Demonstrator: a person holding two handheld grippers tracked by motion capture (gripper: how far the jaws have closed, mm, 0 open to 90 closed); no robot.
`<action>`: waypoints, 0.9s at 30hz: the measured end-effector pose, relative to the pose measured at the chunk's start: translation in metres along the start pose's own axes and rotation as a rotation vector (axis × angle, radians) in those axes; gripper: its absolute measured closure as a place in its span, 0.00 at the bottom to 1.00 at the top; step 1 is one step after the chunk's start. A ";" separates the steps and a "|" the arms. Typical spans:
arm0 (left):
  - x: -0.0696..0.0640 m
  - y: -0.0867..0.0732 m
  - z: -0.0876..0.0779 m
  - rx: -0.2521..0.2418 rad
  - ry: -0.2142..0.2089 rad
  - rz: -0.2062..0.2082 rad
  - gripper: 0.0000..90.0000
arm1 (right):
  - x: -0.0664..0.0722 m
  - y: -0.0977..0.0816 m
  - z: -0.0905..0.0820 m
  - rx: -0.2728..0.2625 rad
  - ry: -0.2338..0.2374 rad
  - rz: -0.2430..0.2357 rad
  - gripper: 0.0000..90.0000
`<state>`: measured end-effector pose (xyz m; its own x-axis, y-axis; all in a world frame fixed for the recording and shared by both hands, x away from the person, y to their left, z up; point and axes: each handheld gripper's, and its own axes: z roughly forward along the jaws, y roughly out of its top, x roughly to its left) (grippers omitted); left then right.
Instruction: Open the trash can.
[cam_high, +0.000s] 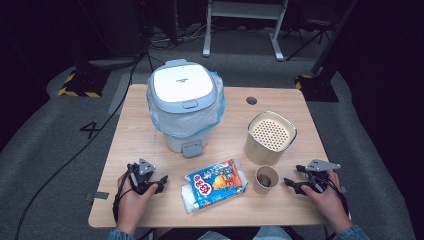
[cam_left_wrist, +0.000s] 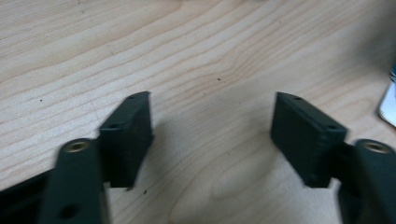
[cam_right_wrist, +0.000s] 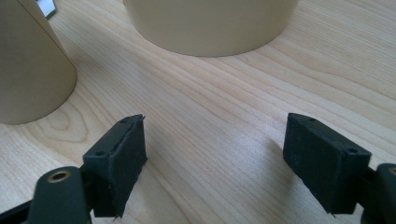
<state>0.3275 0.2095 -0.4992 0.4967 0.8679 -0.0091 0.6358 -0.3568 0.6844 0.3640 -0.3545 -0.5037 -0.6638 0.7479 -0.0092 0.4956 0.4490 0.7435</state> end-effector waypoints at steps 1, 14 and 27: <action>0.001 0.000 -0.001 0.006 -0.007 0.009 0.42 | 0.000 0.000 0.000 0.000 0.000 0.000 0.24; 0.010 0.014 -0.028 -0.042 -0.140 0.047 0.62 | -0.005 -0.002 -0.002 -0.007 0.031 -0.018 0.28; 0.014 0.046 -0.053 -0.085 -0.278 0.108 0.77 | -0.007 -0.002 -0.002 -0.009 0.041 -0.026 0.29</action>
<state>0.3319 0.2240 -0.4292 0.7086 0.6946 -0.1240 0.5246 -0.4011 0.7509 0.3662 -0.3616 -0.5035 -0.6990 0.7151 -0.0011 0.4732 0.4637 0.7491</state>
